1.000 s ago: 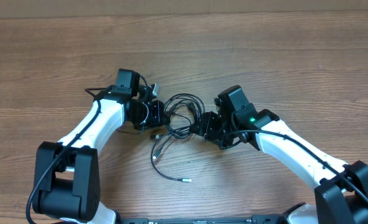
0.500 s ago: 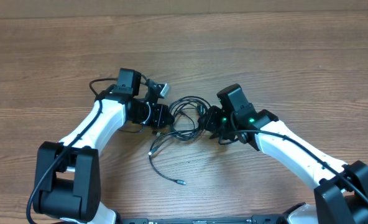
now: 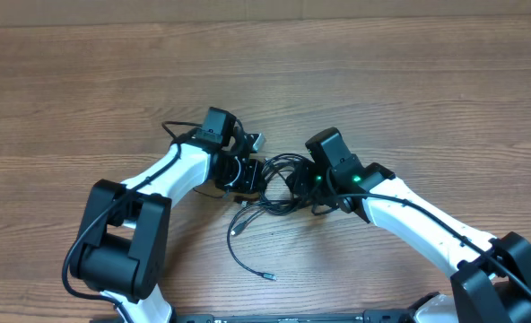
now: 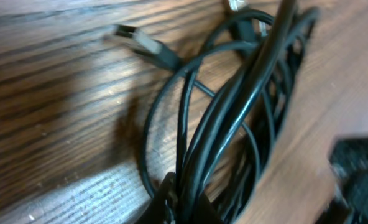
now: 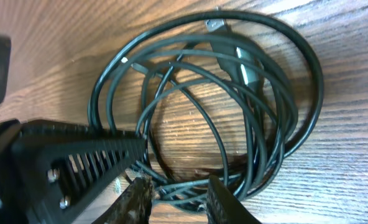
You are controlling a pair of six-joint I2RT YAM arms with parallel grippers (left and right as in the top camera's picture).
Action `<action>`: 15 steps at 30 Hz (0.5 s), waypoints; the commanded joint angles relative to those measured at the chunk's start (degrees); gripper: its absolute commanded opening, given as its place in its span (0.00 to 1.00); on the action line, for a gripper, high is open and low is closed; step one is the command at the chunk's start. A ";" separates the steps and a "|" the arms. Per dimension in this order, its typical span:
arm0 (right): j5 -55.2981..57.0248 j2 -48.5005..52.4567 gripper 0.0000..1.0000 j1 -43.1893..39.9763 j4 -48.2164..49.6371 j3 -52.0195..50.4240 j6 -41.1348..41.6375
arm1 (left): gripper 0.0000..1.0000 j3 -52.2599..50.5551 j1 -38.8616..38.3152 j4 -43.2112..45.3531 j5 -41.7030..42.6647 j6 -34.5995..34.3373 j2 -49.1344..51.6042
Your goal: Untangle cables
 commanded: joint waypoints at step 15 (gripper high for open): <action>4.04 4.70 0.29 1.73 5.07 -1.05 0.00 | 0.13 1.07 -0.44 -0.17 -3.87 -7.61 1.20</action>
